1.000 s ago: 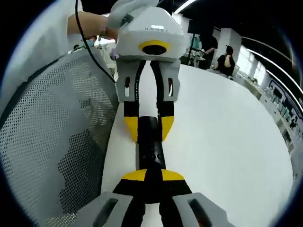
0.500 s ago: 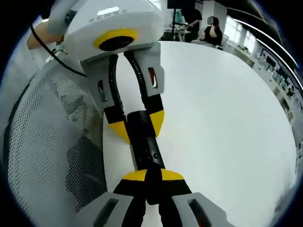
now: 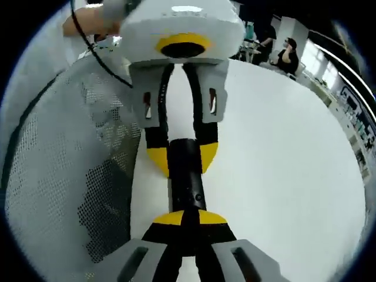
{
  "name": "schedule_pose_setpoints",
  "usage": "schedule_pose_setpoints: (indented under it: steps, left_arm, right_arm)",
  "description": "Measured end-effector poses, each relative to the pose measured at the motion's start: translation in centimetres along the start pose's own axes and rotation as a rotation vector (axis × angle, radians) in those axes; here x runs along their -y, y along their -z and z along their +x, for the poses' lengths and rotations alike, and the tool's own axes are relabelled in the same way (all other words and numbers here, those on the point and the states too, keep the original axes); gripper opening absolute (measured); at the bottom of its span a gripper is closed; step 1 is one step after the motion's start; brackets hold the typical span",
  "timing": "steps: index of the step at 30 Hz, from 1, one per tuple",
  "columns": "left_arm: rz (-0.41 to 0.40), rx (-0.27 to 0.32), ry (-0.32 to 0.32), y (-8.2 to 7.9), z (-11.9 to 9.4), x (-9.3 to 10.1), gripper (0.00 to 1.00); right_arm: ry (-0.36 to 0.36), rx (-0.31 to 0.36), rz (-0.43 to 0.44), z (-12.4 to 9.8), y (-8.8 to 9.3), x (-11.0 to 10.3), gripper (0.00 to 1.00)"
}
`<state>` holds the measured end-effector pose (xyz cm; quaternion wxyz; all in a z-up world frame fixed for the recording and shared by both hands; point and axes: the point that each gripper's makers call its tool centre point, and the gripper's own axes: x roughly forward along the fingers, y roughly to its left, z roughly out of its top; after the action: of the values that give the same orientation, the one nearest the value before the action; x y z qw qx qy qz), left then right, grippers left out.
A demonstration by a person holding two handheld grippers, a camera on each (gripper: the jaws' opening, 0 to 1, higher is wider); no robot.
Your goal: Press the specified remote control buttons in sequence, fully releasing each button before pressing the next.
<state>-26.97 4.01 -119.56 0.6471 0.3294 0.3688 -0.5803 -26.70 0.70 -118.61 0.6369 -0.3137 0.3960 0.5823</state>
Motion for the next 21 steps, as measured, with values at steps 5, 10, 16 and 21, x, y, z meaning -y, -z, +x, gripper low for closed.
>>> schedule_pose_setpoints:
  steps: [5, 10, 16, 21]
  left_arm:
    - [-0.001, -0.001, -0.002, -0.01, 0.0, 0.0, 0.22]
    - [0.002, -0.001, -0.001, -0.04, 0.0, 0.05, 0.22]
    - [0.0, 0.002, -0.003, -0.08, 0.0, 0.06, 0.22]
    - [-0.003, 0.004, -0.002, -0.07, -0.01, 0.03, 0.22]
  right_arm:
    - [0.055, -0.025, 0.024, 0.08, 0.03, -0.02, 0.02]
    - [0.076, 0.054, -0.19, -0.09, -0.02, -0.25, 0.02]
    - [0.032, 0.087, -0.338, -0.06, -0.1, -0.59, 0.01]
    - [-0.007, 0.057, -0.228, 0.0, -0.26, -0.39, 0.01]
